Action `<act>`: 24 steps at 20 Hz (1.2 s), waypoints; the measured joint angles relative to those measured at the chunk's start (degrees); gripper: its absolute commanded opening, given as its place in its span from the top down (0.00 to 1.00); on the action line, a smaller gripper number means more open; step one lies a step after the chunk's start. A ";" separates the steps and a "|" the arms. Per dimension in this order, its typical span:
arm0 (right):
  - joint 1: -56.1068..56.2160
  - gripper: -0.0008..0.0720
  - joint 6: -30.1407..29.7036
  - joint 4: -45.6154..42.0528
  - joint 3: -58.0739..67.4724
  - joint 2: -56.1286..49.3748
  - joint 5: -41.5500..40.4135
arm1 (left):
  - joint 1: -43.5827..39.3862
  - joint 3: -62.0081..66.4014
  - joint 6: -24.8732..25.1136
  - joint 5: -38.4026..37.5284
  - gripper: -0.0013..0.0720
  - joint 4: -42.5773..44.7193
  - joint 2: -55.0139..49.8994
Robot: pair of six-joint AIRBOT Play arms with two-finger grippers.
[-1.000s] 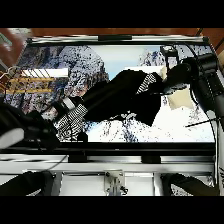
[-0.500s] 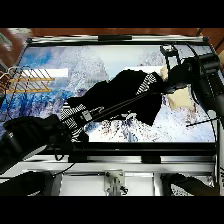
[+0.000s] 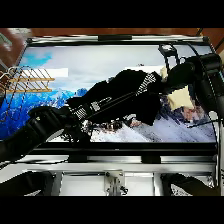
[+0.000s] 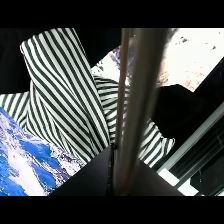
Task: Fold the shirts.
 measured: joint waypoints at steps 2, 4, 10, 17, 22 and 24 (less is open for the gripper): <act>-0.09 0.87 0.00 -0.20 0.02 0.28 0.13 | 0.48 -0.02 0.61 -0.07 0.92 -0.02 -0.17; -0.09 0.87 0.00 -0.20 0.02 0.55 0.22 | 0.70 -0.02 1.16 -0.11 0.92 -0.24 -0.24; -0.09 0.87 0.00 -0.31 0.02 0.79 0.46 | 0.96 -0.02 2.97 -1.31 0.92 -0.81 -0.17; -0.09 0.87 0.00 -0.35 0.00 0.79 0.87 | 1.03 -0.02 3.67 -2.47 0.92 -1.20 3.80; -0.09 0.87 0.04 -0.35 0.02 0.79 0.90 | 1.01 -0.50 5.16 -2.49 0.92 -3.04 4.44; -0.09 0.87 0.24 -0.33 0.02 0.79 0.94 | 1.01 -1.16 5.62 -2.10 0.92 -3.43 4.20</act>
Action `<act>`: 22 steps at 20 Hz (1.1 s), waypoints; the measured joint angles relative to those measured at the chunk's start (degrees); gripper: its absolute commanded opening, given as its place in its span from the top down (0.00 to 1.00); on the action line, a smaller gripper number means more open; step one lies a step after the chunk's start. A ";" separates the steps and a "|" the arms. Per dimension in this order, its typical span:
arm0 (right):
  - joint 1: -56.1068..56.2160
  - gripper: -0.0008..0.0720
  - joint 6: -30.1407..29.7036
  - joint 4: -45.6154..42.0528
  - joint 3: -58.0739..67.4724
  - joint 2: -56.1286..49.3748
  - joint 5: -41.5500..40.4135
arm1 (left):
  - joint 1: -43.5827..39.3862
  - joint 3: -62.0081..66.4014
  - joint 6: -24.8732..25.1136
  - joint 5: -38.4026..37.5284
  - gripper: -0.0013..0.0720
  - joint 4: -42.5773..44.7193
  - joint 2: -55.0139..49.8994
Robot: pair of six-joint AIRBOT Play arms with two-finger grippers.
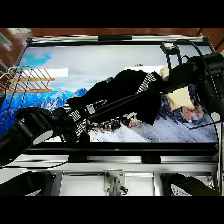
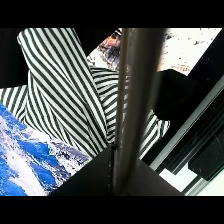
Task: Fold the shirts.
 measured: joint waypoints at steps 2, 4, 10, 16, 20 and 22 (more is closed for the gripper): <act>0.00 0.87 0.04 -0.02 0.00 0.00 0.15 | 0.02 -0.94 0.33 0.72 0.92 -0.20 -0.50; 0.00 0.87 0.09 0.00 -0.02 0.00 0.20 | 0.02 -1.62 -0.17 1.92 0.92 -0.31 -1.42; 0.00 0.87 -1.66 0.13 0.00 0.02 -1.31 | 0.00 -2.25 -3.85 5.27 0.92 0.26 -4.24; 0.00 0.87 -2.75 0.09 0.00 0.02 -2.45 | 0.04 -1.11 -4.28 3.80 0.92 2.19 -3.56; 0.00 0.87 -2.82 0.11 0.00 0.02 -1.92 | 0.15 -0.87 -1.20 3.74 0.92 2.82 -5.14; 0.00 0.87 -3.08 0.17 0.00 0.02 -1.18 | 0.15 -0.83 0.04 4.81 0.92 2.86 -6.64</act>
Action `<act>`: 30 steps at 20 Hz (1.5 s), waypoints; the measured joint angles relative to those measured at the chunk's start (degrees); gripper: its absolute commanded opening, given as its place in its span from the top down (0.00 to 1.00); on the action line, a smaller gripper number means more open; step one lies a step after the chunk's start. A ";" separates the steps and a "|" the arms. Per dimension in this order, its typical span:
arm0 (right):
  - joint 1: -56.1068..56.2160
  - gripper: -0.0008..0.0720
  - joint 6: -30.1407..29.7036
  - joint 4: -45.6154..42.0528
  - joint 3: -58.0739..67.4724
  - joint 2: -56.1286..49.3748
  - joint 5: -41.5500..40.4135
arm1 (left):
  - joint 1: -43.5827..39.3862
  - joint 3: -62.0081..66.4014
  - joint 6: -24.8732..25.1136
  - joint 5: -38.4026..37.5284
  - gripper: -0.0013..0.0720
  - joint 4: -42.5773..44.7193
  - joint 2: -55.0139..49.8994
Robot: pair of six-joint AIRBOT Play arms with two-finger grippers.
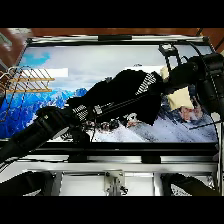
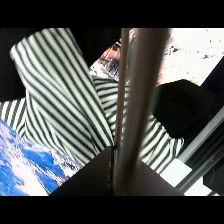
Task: Fold the shirts.
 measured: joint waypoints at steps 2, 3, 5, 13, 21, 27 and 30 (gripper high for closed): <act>0.00 0.87 -0.85 0.72 0.00 0.02 0.63 | -0.09 0.13 0.59 1.86 0.92 0.15 -1.53; 0.02 0.87 -1.62 1.60 0.02 0.22 0.90 | -0.11 0.26 0.66 2.71 0.92 0.17 -2.19; 0.09 0.87 -2.80 3.02 0.04 1.07 1.18 | -0.11 0.42 0.44 4.11 0.92 0.17 -3.26; 0.07 0.87 -9.92 10.51 0.04 9.16 1.31 | -2.43 2.14 2.27 9.64 0.92 -1.40 -4.28; 0.02 0.87 -13.66 16.15 0.07 15.89 0.90 | -6.54 5.55 3.19 14.64 0.92 -8.11 -5.79; 0.02 0.87 -14.08 20.92 0.09 18.14 -3.63 | -6.73 5.84 0.85 18.97 0.92 -11.47 -7.56; 0.02 0.87 -14.03 24.59 0.11 18.38 -5.11 | -6.78 5.88 -1.20 20.24 0.92 -12.28 -8.57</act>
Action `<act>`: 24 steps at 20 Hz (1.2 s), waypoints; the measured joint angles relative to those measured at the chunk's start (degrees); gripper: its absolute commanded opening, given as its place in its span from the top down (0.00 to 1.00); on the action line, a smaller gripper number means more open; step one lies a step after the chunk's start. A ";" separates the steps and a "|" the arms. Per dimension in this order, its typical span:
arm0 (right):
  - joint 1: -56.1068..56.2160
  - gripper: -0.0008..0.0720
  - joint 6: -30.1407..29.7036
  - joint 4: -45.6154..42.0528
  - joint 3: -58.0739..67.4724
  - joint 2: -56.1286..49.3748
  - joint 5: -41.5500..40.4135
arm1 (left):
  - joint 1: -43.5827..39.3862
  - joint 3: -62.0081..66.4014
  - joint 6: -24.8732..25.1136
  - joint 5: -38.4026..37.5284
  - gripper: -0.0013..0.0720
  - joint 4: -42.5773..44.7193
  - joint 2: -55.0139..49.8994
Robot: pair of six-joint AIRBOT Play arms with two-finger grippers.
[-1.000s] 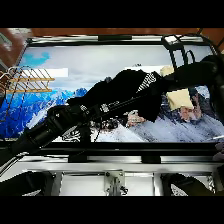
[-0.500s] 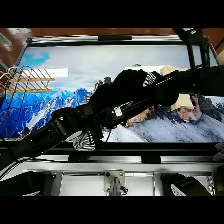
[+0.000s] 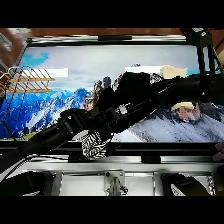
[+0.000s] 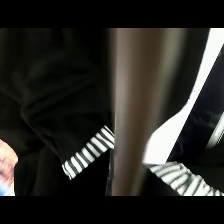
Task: Fold the shirts.
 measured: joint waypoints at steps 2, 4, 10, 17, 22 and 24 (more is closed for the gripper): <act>0.02 0.87 0.26 1.70 0.00 0.07 -0.48 | 0.00 0.02 -1.75 1.31 0.92 -0.68 -0.92; 0.09 0.87 0.85 4.90 -0.02 0.09 -1.66 | 0.00 0.07 -3.76 2.93 0.92 -1.42 -2.12; 0.07 0.87 1.92 8.63 -0.02 0.13 -1.70 | -0.02 0.20 -8.17 6.54 0.92 -3.19 -5.40; 0.09 0.18 3.15 8.85 -0.02 0.13 -2.25 | -0.04 2.21 -10.51 8.61 0.92 -3.63 -6.03; -1.55 0.18 4.87 0.09 0.00 1.33 1.64 | -0.04 2.80 -7.41 4.20 0.92 -3.61 -5.40; -5.86 0.18 6.03 -3.17 0.04 1.79 3.13 | -0.04 2.89 -6.56 1.81 0.92 -3.58 -4.74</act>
